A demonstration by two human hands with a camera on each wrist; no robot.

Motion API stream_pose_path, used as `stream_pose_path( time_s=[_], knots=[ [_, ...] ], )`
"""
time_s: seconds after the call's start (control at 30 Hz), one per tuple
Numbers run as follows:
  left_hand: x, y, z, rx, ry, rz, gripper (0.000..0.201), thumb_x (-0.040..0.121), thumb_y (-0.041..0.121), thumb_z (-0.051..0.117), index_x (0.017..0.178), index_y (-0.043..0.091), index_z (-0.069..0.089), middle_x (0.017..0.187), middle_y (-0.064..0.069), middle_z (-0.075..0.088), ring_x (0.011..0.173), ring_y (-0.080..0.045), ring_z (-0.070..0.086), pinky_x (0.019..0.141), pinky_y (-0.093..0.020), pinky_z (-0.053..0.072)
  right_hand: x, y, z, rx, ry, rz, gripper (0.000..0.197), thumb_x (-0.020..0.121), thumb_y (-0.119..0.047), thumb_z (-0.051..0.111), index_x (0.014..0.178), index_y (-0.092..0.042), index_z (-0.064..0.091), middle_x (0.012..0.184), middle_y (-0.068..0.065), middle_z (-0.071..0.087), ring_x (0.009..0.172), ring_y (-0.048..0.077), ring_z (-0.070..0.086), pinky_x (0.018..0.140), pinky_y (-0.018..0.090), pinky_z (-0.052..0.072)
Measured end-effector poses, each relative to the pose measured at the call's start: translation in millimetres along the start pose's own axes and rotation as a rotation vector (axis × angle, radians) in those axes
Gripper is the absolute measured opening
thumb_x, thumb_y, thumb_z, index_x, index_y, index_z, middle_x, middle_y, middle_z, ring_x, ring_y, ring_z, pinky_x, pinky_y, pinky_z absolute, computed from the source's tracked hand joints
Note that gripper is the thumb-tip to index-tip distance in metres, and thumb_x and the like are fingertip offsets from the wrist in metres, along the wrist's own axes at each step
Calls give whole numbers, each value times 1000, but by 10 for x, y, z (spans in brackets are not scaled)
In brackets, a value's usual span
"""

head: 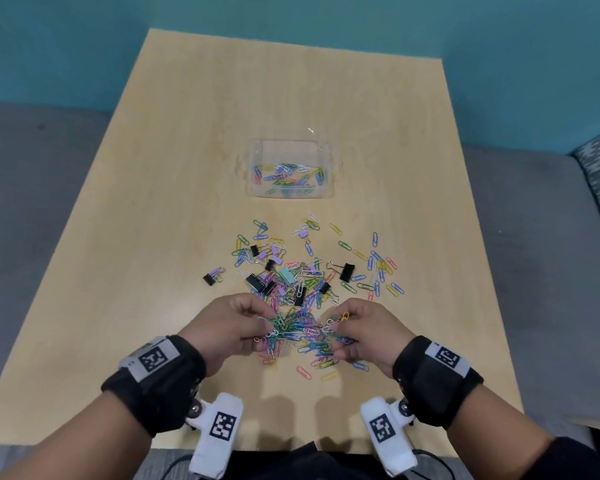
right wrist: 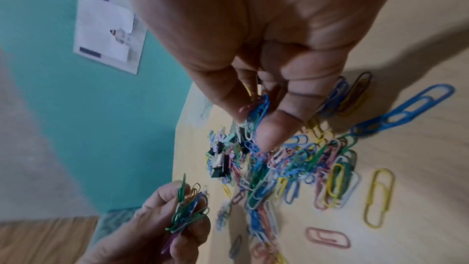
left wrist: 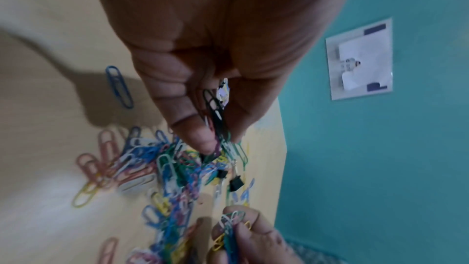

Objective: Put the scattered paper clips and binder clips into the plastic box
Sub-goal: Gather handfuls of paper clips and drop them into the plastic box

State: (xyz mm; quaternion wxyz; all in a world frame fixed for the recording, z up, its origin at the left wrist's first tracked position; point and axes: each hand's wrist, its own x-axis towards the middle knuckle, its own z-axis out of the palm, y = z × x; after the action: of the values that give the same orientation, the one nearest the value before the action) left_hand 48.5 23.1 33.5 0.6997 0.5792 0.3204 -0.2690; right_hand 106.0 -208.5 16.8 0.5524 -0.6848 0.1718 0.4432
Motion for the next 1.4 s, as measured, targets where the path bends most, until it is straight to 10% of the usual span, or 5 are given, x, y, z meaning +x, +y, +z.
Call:
stream_pose_path(
  time_s=[0.33, 0.57, 0.83, 1.03, 1.4],
  knots=[
    [353, 952, -96, -219, 22, 161, 18, 82, -13, 57, 81, 4, 63, 65, -8, 64, 54, -16, 60, 55, -23, 57, 251, -986, -106, 395, -142, -112, 11, 88, 8, 52, 88, -3, 55, 67, 14, 53, 49, 20, 56, 45, 26, 53],
    [1005, 1773, -76, -174, 165, 295, 20, 84, -13, 56, 76, 5, 58, 69, -12, 55, 55, -20, 52, 53, -22, 56, 873, -2024, -97, 419, 72, -204, 17, 89, 9, 49, 81, -6, 48, 75, 16, 49, 49, 21, 51, 42, 24, 52],
    [1379, 2051, -56, 392, 248, 352, 29, 85, 12, 66, 114, 14, 63, 97, -10, 57, 74, -26, 62, 72, -37, 59, 976, -2503, -43, -264, 154, -217, 29, 91, -20, 58, 118, -9, 53, 107, 10, 55, 82, 28, 64, 70, 47, 60],
    [944, 1475, -704, 743, 501, 461, 39, 88, 29, 62, 125, 22, 57, 125, -7, 57, 100, -23, 61, 88, -36, 48, 787, -1878, -825, -967, 440, -405, 40, 92, -23, 52, 129, -8, 54, 126, 16, 58, 112, 33, 55, 95, 38, 44],
    [364, -247, -928, 1020, 577, 443, 46, 86, 16, 64, 129, 6, 53, 132, -16, 49, 123, -29, 43, 107, -39, 33, 732, -428, -864, -1660, 180, -466, 74, 95, -58, 16, 151, -12, 4, 160, 7, -3, 147, 26, -5, 118, 42, 14]
  ],
)
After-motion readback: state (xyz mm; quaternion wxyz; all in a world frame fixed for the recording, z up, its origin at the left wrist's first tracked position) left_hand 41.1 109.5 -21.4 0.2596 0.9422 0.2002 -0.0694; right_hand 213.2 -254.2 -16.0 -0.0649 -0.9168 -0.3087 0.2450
